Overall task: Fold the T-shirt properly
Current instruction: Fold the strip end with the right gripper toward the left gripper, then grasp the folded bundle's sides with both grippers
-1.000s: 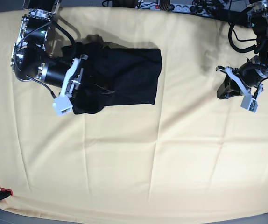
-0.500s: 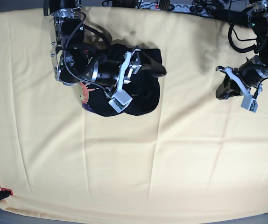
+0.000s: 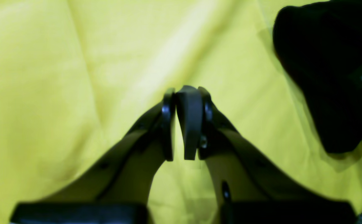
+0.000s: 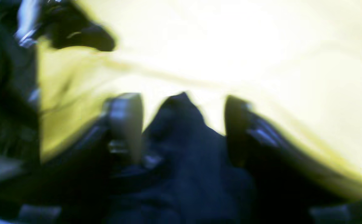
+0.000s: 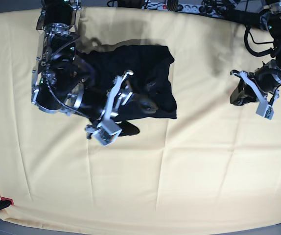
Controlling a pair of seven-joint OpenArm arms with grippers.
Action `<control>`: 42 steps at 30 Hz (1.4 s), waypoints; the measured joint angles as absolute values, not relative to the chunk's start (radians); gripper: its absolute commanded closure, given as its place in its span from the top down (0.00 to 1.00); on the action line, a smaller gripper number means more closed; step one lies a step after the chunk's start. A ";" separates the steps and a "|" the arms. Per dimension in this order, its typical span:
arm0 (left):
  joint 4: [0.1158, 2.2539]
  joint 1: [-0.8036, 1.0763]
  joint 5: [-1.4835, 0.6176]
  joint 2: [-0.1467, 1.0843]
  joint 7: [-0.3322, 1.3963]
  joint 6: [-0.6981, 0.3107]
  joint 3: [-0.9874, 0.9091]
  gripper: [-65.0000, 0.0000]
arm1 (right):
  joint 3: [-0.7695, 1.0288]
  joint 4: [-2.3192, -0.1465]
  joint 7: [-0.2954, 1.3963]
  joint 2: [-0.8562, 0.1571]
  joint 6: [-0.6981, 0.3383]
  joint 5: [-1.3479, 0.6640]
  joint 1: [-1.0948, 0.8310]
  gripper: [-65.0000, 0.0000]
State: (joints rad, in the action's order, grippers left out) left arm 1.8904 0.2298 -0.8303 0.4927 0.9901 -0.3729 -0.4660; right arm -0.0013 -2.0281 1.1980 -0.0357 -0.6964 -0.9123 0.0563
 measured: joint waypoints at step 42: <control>2.089 0.217 -1.458 0.505 1.326 -0.691 -0.260 0.00 | -0.113 -2.016 0.892 -0.113 -0.697 -0.531 -0.027 0.00</control>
State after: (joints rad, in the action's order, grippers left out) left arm 2.0888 0.2173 -1.4582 0.5049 1.3262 -0.6907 -0.2604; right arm -0.1127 -2.0155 0.8921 -0.1135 -0.6968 -0.5312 -0.0265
